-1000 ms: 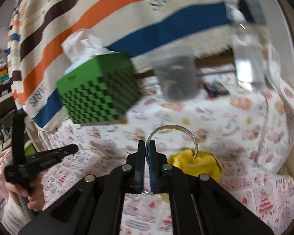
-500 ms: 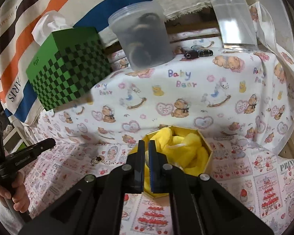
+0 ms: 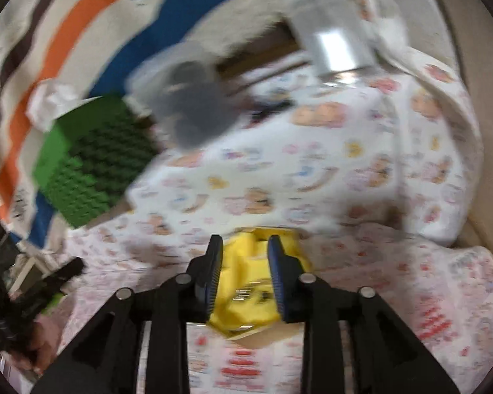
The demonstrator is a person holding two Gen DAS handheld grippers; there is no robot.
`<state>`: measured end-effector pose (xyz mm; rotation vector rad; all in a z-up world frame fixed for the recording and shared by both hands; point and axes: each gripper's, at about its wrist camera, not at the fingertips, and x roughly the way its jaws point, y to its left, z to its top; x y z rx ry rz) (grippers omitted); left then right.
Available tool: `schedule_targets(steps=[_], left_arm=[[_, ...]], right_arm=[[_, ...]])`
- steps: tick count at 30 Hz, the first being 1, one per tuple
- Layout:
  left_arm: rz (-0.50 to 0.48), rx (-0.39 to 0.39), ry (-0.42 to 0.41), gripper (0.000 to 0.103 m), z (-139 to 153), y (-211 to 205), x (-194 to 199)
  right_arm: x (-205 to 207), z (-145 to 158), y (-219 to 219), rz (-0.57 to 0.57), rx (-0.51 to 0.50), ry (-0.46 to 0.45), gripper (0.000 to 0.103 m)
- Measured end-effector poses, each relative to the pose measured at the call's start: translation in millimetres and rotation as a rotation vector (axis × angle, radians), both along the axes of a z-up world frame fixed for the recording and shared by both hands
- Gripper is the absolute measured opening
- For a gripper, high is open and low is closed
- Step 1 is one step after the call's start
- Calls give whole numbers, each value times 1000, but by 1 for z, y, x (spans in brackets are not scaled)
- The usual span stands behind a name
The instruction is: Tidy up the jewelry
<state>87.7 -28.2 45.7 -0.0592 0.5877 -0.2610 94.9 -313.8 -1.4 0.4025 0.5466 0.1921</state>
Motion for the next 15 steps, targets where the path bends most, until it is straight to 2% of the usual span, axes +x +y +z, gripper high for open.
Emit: schedule_targets(steps=[2,5,9,12,15], left_arm=[[-46,-30,18,10,4,-18,5],[-107,-6,39,10,5,-53,11],[-180,-10,106,10,-7,-95,20],[-228,-13,150,10,-16,-118,24],[-260,-16,182,10,-24,-134,29]], right_arm=[[4,-4,-11,-18,2,44,28],[10,-10,-25,-38,18,106,31],[12,-15,-38,-73,48,136,38],[11,-16,-46,-101,75,138,41],[1,-9,-55,-134,105,96,49]])
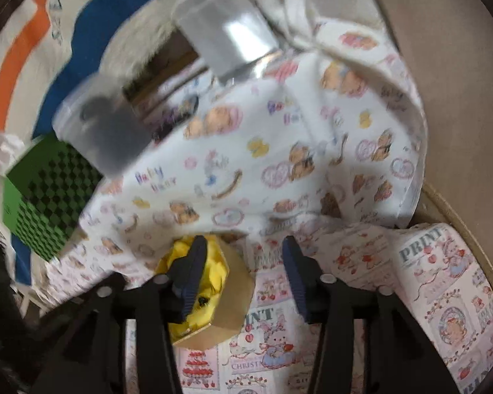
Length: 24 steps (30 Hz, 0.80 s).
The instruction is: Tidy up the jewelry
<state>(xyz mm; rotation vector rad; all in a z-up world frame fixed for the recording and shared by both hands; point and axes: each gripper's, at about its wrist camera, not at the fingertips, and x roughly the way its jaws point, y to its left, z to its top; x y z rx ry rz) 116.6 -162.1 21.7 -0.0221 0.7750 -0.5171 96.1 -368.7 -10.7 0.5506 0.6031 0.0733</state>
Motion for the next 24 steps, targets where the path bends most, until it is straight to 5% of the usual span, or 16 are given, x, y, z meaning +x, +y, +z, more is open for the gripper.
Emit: schedule_targets(steps=[3,5,14,24], left_arm=[[-1,8,5,13,-2,-6,2],[12,8,4,33,0,-5,1],[122,47,-132,62,24,40,-23],[245,15,-147,71,10,122,-41]], right_arm=[[-3,4,-5,7,24,-7,53],[-1,4,-4,32,49,-1,56],[-5,14,7,3,-24,-38,64],[-13,23,28,40,-84,-73,67]])
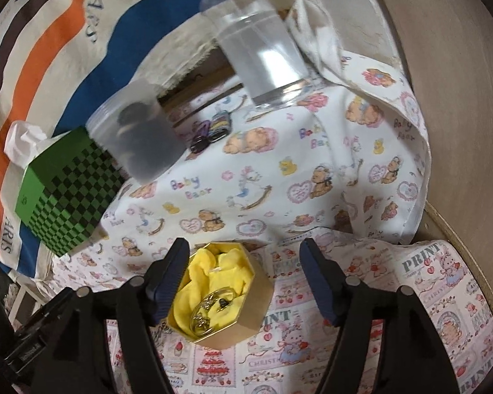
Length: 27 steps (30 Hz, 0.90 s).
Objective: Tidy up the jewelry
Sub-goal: 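Open the right tool over the box while the left tool releases its earring there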
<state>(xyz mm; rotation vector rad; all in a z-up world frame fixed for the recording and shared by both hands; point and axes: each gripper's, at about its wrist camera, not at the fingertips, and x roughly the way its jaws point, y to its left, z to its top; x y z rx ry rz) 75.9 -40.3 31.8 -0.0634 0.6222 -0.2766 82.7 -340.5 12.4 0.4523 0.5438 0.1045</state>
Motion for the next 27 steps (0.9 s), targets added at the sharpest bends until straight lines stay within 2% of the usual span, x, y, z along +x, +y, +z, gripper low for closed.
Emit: schedule_targets(steps=[7,11,21,22,25,27], left_arm=[[76,21,29,71,-18,27,7],[108,3,42,71,-22,38,13],[123,21,94,71,-39,38,28],[119,26,118,68,-42,36,33],[98,31,226,48,-56,33,53],[95,37,278,42,-62,31,65]], right_arm=[[-2,-2,19,35,-42,-5,70],[1,-8,28,43,-74,12,70],[4,-13,30,36,-88,29,71],[5,-13,29,34,-88,33,71],[7,-14,26,30,-79,44,71],[7,-14,25,27,-76,43,72]])
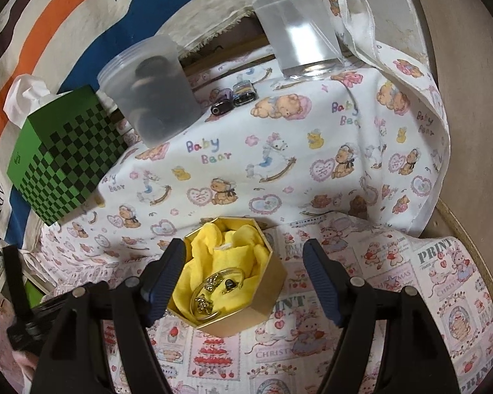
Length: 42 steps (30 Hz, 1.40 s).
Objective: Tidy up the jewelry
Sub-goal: 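Open the right tool over the box while the left tool releases its earring there, then grasp the small silver ring with the left tool while the right tool reaches toward the silver chain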
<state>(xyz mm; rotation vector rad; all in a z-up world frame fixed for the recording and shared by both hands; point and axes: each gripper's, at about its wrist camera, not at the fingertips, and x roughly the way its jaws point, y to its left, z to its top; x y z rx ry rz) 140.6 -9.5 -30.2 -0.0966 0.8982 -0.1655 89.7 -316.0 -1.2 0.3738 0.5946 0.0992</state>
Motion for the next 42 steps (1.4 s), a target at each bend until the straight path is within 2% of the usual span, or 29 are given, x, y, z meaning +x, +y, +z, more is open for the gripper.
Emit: schedule_targets(steps=[2,8,10,13,16,20,25,33,36,39,42], left_arm=[[-10,6,22,37,-2,-3,7],[-30,21,61,36,-8,-17,19],[-37,50,74,35,-13,-22,23],[-44,92,94,27,-21,-29,28],[-54,110,79,19,-23,-33,29],[-45,105,81,19,-21,-29,27],[-46,95,31,19,-5,-18,7],[-20,16,-98,19,19,6,-48],[-24,14,-112,19,23,16,-57],[0,8,-150,19,35,24,-67],[7,2,-173,19,39,29,-70]], right_arm=[[-1,1,-1,-4,5,-2,72],[-1,0,0,-5,-1,5,72],[-1,0,2,-7,-11,4,72],[-1,1,2,-7,-14,2,72],[-1,1,2,-6,-12,1,72],[-1,1,3,0,-15,6,72],[-3,3,8,12,-21,0,72],[-8,5,25,73,-28,-9,72],[-11,7,40,123,-34,30,72],[-21,11,63,241,-28,20,71],[-20,6,93,343,-59,59,62]])
